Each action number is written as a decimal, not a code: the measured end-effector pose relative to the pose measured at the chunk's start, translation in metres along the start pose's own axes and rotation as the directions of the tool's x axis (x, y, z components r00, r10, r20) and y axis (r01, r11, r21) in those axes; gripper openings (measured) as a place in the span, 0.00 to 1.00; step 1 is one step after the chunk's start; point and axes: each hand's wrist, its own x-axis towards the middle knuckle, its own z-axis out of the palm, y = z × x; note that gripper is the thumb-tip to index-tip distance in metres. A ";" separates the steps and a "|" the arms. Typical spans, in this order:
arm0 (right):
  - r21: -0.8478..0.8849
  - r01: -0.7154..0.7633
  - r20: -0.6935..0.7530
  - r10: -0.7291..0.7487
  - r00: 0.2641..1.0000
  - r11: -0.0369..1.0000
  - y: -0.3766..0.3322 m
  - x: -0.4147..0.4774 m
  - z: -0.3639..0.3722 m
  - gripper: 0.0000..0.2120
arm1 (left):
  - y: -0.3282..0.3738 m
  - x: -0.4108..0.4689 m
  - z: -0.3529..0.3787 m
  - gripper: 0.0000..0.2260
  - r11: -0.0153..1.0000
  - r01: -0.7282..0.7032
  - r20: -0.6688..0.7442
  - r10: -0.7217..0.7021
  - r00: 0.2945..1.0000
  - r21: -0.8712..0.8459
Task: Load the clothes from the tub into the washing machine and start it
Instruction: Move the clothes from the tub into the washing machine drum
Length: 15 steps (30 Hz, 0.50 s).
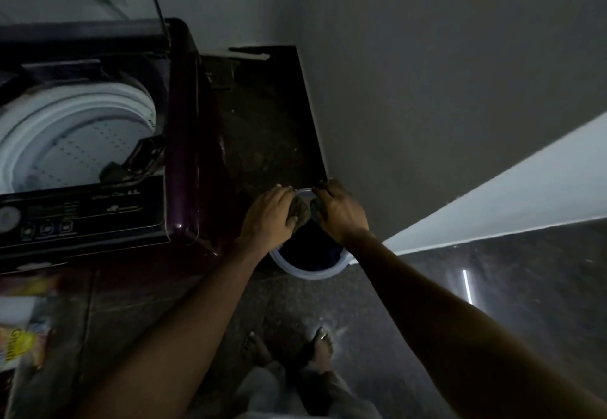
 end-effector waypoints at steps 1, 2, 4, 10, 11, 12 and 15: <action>-0.014 0.008 0.008 -0.008 1.000 1.000 0.006 0.005 0.013 0.24 | -0.006 0.004 0.012 0.27 1.000 0.017 0.008 -0.016 1.000 -0.007; -0.024 0.009 0.020 -0.009 1.000 1.000 0.013 0.011 0.028 0.24 | -0.014 0.010 0.025 0.27 0.999 0.031 0.012 -0.031 0.999 -0.012; -0.039 0.008 0.043 -0.006 0.999 0.999 0.029 0.024 0.065 0.25 | -0.033 0.024 0.057 0.26 0.999 0.037 0.024 -0.037 0.999 0.000; -0.033 0.054 0.096 -0.051 0.994 0.998 0.086 0.066 0.201 0.27 | -0.104 0.086 0.183 0.28 0.998 0.041 0.103 -0.046 0.994 0.049; -0.035 0.058 0.095 -0.054 0.994 0.998 0.095 0.072 0.223 0.27 | -0.116 0.096 0.208 0.28 0.997 0.042 0.116 -0.049 0.992 0.061; -0.037 0.062 0.081 -0.058 0.995 0.997 0.104 0.076 0.243 0.28 | -0.126 0.105 0.229 0.27 0.997 0.034 0.119 -0.042 0.992 0.066; -0.039 0.075 0.048 -0.073 0.996 0.996 0.130 0.086 0.293 0.27 | -0.152 0.121 0.288 0.28 0.996 0.028 0.136 -0.040 0.990 0.086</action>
